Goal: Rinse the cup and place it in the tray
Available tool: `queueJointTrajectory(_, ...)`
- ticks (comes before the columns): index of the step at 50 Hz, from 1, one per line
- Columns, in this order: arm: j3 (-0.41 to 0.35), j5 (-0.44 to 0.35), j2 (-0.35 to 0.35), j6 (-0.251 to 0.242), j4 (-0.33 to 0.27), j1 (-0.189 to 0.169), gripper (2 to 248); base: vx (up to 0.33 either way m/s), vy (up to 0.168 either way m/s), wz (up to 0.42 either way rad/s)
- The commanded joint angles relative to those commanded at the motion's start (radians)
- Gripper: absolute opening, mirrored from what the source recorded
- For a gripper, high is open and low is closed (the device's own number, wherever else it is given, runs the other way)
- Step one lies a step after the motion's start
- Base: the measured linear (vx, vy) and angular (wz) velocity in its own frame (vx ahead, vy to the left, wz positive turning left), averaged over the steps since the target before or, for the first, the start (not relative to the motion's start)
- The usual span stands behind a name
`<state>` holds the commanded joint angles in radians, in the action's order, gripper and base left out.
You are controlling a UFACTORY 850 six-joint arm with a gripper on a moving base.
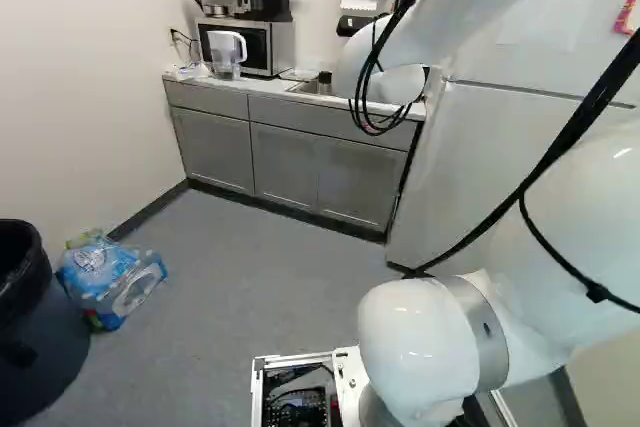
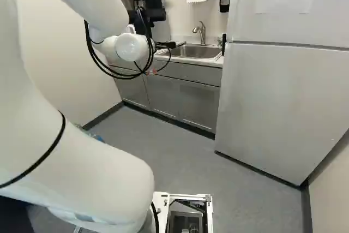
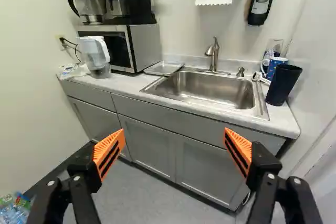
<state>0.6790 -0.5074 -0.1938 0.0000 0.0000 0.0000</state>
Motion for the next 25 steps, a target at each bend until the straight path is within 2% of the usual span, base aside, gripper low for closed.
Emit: queueJointTrajectory(25,0.026,0.035,-0.03,0.0,0.0,0.0,247,0.0,0.0,0.0)
